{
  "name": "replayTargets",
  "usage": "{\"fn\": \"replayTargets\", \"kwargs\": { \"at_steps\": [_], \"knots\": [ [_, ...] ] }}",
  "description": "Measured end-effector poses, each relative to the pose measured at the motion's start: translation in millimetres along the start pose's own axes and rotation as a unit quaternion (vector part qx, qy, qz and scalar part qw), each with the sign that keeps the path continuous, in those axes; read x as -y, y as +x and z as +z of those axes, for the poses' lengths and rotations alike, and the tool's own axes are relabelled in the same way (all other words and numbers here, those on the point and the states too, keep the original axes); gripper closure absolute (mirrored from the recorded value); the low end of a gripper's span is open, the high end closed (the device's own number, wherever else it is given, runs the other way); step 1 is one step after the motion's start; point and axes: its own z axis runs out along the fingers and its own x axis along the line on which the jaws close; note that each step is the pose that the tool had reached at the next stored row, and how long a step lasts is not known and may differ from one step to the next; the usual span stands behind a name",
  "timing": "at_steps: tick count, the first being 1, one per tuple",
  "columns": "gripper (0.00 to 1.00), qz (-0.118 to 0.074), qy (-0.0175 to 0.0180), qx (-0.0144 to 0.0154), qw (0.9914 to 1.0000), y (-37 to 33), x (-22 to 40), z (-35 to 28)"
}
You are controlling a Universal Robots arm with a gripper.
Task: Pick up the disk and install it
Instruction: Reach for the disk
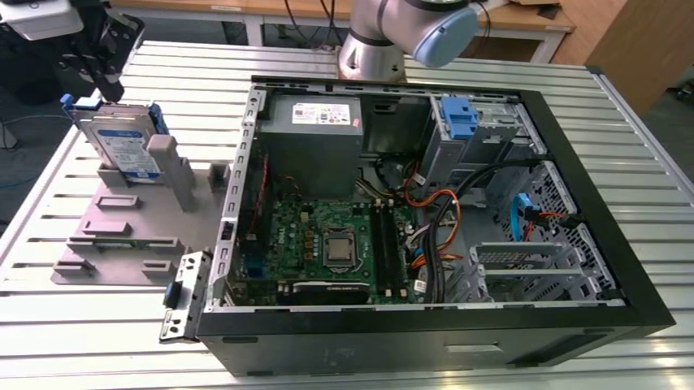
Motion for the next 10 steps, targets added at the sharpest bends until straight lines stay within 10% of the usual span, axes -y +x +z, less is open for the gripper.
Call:
{"fn": "replayTargets", "kwargs": {
  "at_steps": [10],
  "knots": [
    [0.89,0.000,0.0000,0.0000,1.00000,16.4,-14.3,11.4]
  ]
}}
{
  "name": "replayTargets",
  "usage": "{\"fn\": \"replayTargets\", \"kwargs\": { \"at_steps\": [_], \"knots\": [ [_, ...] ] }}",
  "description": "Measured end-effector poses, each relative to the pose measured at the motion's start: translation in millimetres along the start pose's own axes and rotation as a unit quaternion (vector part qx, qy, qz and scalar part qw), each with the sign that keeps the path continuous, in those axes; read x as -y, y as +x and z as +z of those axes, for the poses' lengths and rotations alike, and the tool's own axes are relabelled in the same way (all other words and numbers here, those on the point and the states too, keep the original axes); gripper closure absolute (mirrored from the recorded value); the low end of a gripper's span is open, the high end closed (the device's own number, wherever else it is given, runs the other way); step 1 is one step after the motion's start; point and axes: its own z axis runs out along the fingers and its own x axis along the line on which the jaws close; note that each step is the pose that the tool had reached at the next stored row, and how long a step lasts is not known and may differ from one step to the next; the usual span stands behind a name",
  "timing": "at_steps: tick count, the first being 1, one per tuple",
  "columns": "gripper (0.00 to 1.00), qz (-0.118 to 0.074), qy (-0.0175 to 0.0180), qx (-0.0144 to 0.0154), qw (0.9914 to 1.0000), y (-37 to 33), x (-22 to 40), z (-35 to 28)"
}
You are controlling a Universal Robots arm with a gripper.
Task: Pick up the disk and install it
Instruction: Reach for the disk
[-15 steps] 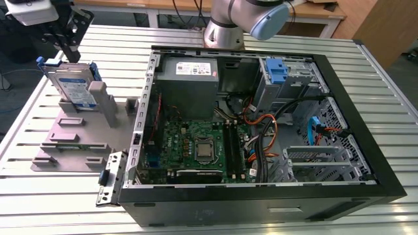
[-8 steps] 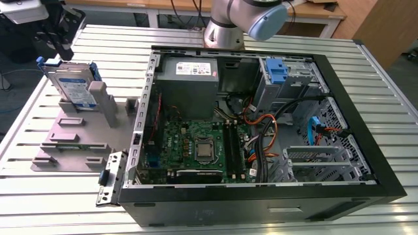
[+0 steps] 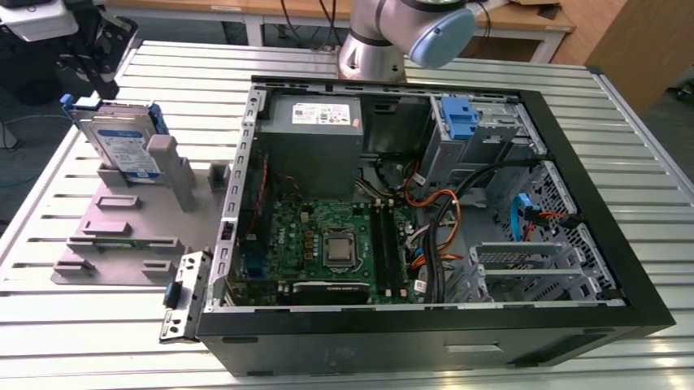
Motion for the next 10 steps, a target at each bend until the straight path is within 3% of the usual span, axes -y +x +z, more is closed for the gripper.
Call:
{"fn": "replayTargets", "kwargs": {
  "at_steps": [10],
  "knots": [
    [0.89,0.000,0.0000,0.0000,1.00000,12.7,-6.1,10.4]
  ]
}}
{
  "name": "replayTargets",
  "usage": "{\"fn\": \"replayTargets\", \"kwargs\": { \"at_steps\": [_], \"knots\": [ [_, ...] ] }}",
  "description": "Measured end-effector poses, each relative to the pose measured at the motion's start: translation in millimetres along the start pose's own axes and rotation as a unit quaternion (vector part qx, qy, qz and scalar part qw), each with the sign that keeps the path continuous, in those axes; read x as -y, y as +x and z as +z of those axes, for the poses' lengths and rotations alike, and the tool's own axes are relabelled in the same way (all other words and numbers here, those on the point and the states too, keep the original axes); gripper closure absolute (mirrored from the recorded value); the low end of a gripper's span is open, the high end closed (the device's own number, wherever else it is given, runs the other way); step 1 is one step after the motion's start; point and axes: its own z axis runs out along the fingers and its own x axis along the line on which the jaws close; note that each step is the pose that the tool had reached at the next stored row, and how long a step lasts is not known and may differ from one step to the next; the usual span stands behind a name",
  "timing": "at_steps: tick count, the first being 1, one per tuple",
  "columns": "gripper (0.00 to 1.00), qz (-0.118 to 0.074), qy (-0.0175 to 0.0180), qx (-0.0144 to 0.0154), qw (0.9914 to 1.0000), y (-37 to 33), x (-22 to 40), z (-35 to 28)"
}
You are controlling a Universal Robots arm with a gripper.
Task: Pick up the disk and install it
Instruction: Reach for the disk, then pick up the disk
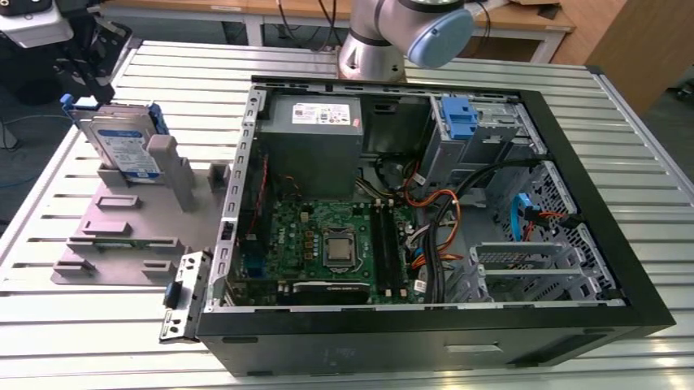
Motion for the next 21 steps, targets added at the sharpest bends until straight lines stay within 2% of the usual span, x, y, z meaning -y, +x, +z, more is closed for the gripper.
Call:
{"fn": "replayTargets", "kwargs": {
  "at_steps": [8,14,21],
  "knots": [
    [0.89,-0.001,0.0000,0.0000,1.00000,5.0,-4.1,6.7],
    [0.89,-0.012,-0.0003,-0.0005,0.99993,5.2,-4.6,8.3],
    [0.89,-0.014,-0.0005,-0.0004,0.99990,5.2,-4.7,8.4]
  ]
}}
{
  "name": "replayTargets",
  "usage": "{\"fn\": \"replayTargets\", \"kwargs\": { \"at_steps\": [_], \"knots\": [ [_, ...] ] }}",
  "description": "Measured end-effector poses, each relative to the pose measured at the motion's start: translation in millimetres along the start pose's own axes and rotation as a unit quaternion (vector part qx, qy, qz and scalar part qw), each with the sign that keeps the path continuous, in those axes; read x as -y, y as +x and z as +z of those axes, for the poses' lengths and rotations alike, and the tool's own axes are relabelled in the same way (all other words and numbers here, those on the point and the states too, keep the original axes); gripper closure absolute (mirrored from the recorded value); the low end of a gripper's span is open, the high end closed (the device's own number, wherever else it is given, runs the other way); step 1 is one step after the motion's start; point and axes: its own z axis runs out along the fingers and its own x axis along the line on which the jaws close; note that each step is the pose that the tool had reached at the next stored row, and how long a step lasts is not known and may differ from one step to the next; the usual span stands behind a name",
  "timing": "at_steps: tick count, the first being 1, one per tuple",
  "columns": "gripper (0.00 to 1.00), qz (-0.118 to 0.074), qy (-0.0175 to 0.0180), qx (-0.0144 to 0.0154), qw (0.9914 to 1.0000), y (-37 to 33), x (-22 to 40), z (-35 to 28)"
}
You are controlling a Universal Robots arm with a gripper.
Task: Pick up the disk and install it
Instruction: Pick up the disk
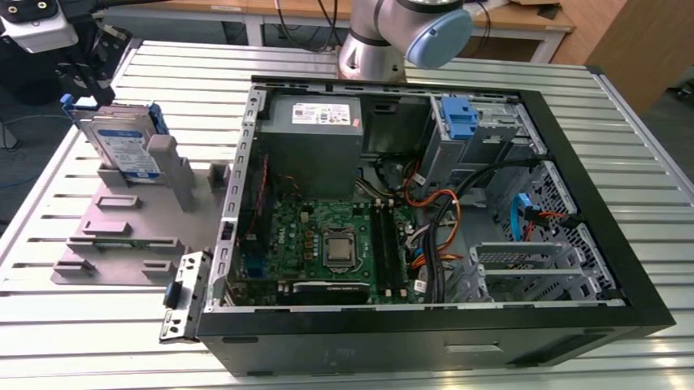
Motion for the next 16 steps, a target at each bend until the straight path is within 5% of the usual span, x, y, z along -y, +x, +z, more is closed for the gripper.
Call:
{"fn": "replayTargets", "kwargs": {
  "at_steps": [16],
  "knots": [
    [0.89,0.000,0.0000,-0.0001,1.00000,-0.1,-0.1,-2.9]
  ]
}}
